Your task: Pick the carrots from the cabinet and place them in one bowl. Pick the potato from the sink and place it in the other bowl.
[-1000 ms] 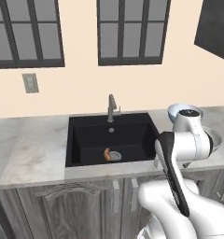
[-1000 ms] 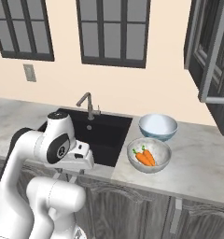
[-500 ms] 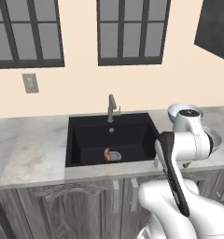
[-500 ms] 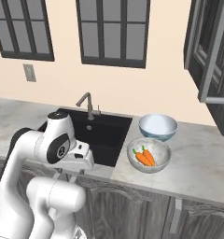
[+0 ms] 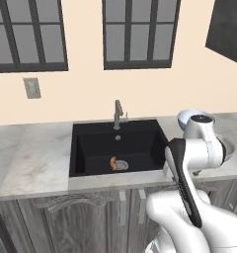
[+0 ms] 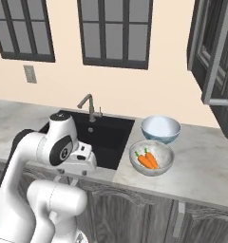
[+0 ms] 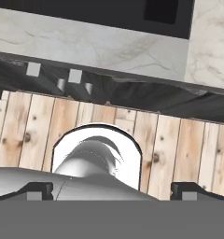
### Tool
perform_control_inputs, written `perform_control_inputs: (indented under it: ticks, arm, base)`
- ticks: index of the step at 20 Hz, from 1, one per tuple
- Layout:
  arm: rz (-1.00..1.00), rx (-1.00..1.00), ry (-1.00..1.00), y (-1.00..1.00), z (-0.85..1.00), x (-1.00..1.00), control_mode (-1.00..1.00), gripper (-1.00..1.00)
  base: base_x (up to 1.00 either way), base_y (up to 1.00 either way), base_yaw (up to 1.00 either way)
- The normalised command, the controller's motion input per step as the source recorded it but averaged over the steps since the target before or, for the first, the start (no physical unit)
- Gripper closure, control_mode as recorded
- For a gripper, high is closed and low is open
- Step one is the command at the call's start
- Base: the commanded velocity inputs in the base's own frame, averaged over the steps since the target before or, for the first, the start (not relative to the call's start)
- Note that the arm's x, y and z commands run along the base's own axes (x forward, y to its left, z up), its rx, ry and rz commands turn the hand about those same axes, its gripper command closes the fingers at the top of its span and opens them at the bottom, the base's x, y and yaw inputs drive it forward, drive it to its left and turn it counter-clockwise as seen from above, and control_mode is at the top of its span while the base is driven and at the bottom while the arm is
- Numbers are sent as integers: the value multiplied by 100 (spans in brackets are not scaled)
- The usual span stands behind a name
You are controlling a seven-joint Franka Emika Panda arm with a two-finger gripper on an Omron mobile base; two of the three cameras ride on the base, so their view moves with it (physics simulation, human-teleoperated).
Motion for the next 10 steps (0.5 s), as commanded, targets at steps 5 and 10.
perform_control_inputs:
  ticks: [5, 10]
  arm:
    - [0, 0, -10, 0, 27, 17, -100, -100]
    - [0, 0, -5, 0, 10, 28, -100, -100]
  base:
    - [0, 0, 0]
    - [0, 0, 0]
